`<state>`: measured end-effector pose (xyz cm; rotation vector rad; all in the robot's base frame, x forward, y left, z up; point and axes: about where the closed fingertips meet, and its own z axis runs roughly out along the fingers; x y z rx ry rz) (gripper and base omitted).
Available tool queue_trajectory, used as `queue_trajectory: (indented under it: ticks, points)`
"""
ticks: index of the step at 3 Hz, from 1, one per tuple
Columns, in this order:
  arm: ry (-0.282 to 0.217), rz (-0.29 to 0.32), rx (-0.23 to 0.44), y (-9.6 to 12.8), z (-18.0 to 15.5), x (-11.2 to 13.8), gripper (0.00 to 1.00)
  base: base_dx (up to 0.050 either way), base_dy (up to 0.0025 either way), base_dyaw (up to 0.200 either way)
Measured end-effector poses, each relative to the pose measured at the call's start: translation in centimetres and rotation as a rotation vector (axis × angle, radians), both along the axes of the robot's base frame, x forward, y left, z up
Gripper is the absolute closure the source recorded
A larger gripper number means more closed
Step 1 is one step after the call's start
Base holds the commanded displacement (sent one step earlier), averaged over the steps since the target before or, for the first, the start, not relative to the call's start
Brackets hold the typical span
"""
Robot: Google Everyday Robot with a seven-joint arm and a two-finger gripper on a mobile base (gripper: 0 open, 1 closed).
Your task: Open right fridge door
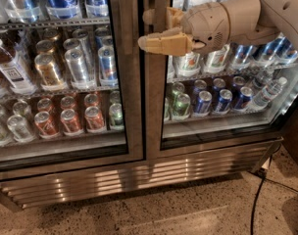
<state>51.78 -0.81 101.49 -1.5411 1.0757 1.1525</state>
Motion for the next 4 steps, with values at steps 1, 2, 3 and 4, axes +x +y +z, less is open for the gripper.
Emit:
queue_trajectory:
  ticks: [1,2,3,4]
  points:
    - [0.0,0.0,0.0,0.0,0.0,0.0,1.0,-0.05,-0.0001,0.001]
    - [0.0,0.0,0.0,0.0,0.0,0.0,1.0,-0.05,-0.00001,0.0]
    - [0.0,0.0,0.0,0.0,0.0,0.0,1.0,-0.05,-0.00011,0.001]
    - [0.0,0.0,0.0,0.01,0.0,0.0,1.0,0.0,-0.00007,-0.189]
